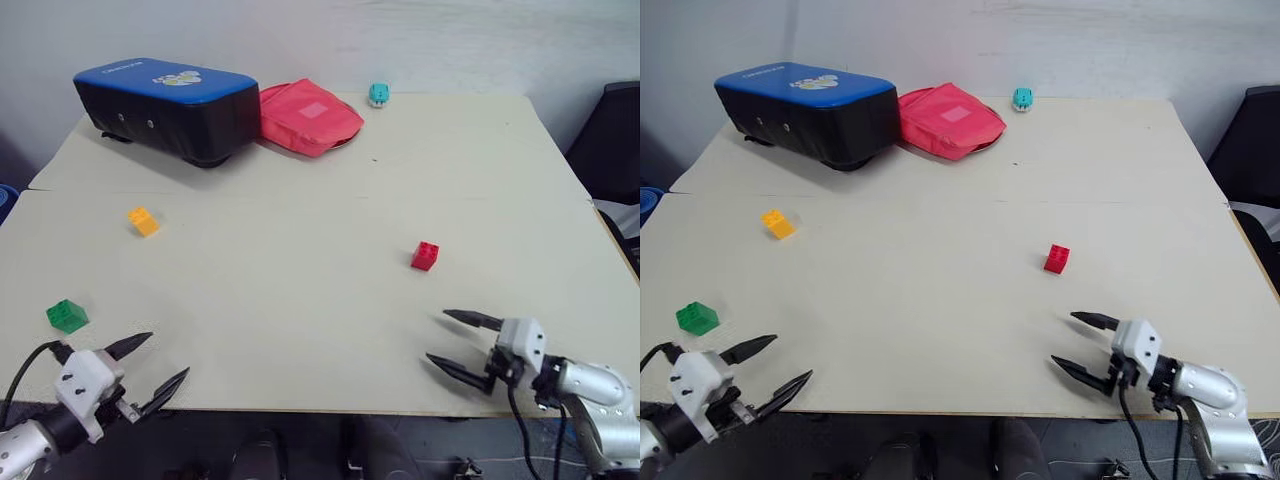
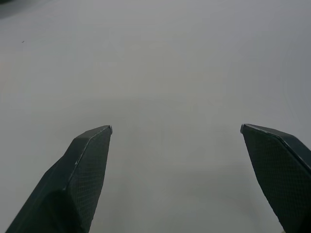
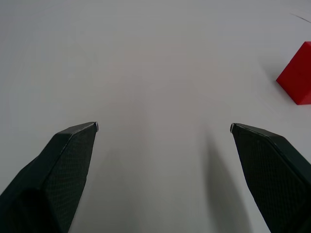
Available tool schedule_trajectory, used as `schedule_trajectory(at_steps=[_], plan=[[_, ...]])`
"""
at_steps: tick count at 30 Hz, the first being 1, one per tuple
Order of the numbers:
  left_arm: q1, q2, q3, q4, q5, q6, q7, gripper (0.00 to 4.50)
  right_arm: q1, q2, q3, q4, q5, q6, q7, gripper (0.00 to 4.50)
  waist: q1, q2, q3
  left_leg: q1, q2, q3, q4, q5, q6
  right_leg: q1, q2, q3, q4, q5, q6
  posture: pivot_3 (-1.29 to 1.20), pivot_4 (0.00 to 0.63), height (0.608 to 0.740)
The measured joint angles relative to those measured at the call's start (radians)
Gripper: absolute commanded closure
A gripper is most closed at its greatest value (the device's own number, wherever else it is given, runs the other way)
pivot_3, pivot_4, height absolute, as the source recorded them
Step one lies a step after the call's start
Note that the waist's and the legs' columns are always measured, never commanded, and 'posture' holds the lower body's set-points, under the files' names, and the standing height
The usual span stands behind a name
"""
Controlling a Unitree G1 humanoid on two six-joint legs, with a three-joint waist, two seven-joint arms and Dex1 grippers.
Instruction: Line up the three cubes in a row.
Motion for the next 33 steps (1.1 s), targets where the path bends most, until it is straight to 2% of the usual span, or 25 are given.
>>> schedule_trajectory(at_steps=[5, 9, 12, 15, 18, 23, 27, 33], plan=[[-0.002, 0.0, -0.002, -0.013, -0.012, 0.008, -0.006, 0.05, 0.006, 0.001, -0.002, 0.001, 0.001, -0.026, -0.004, 0.0, -0.006, 0.0, 0.0, 0.0, 0.0, 0.0, 0.0, 0.0, 0.0, 0.0, 0.001, 0.0, 0.0, 0.0, 0.0, 0.0, 0.15, 0.74], [-0.019, 0.009, -0.004, -0.039, -0.084, 0.054, -0.037, 0.05, 0.015, 0.007, -0.015, -0.001, 0.021, -0.012, -0.03, 0.0, -0.005, 0.0, 0.0, 0.0, 0.0, 0.0, 0.0, 0.0, -0.001, 0.0, 0.001, 0.0, 0.0, 0.0, 0.0, 0.0, 0.15, 0.74], [-0.037, 0.038, -0.003, -0.045, -0.157, 0.142, -0.047, 0.05, 0.03, 0.027, -0.037, -0.003, 0.034, 0.019, -0.079, 0.0, -0.004, 0.0, 0.0, 0.0, 0.0, 0.0, 0.001, 0.0, -0.001, 0.0, 0.001, 0.0, 0.001, 0.0, 0.0, 0.0, 0.15, 0.74], [-0.076, 0.079, -0.034, -0.094, -0.206, 0.204, -0.071, 0.05, 0.112, 0.062, -0.102, -0.05, 0.038, 0.051, -0.173, 0.0, 0.008, 0.0, 0.0, -0.001, 0.0, -0.001, 0.0, 0.001, -0.003, 0.0, 0.0, 0.0, 0.0, 0.0, 0.0, 0.0, 0.15, 0.74], [-0.121, 0.096, -0.087, -0.155, -0.234, 0.233, -0.094, 0.05, 0.195, 0.1, -0.16, -0.097, 0.038, 0.062, -0.259, 0.0, 0.014, 0.0, 0.0, 0.0, 0.0, 0.0, 0.0, 0.002, -0.007, 0.0, 0.001, 0.001, 0.0, 0.0, 0.0, 0.0, 0.15, 0.74], [-0.193, 0.104, -0.152, -0.169, -0.239, 0.259, -0.097, 0.05, 0.239, 0.176, -0.165, -0.16, 0.03, 0.078, -0.35, 0.0, 0.0, -0.001, -0.001, 0.0, 0.0, 0.001, -0.001, 0.002, -0.007, 0.0, 0.002, 0.003, 0.002, 0.0, 0.0, 0.0, 0.15, 0.74], [-0.226, 0.104, -0.171, -0.161, -0.239, 0.267, -0.094, 0.05, 0.126, 0.267, -0.093, -0.224, -0.009, 0.133, -0.475, 0.0, -0.014, -0.001, -0.001, 0.001, 0.001, 0.001, -0.001, 0.004, -0.011, -0.001, 0.003, 0.004, 0.004, 0.0, 0.0, 0.0, 0.15, 0.74], [-0.298, 0.103, -0.211, -0.149, -0.236, 0.286, -0.081, 0.05, -0.177, 0.454, 0.052, -0.281, -0.116, 0.345, -0.793, 0.0, -0.008, -0.001, -0.001, -0.001, 0.001, 0.001, 0.0, 0.005, -0.012, -0.005, 0.003, 0.004, 0.006, -0.001, -0.001, 0.0, 0.15, 0.74]])
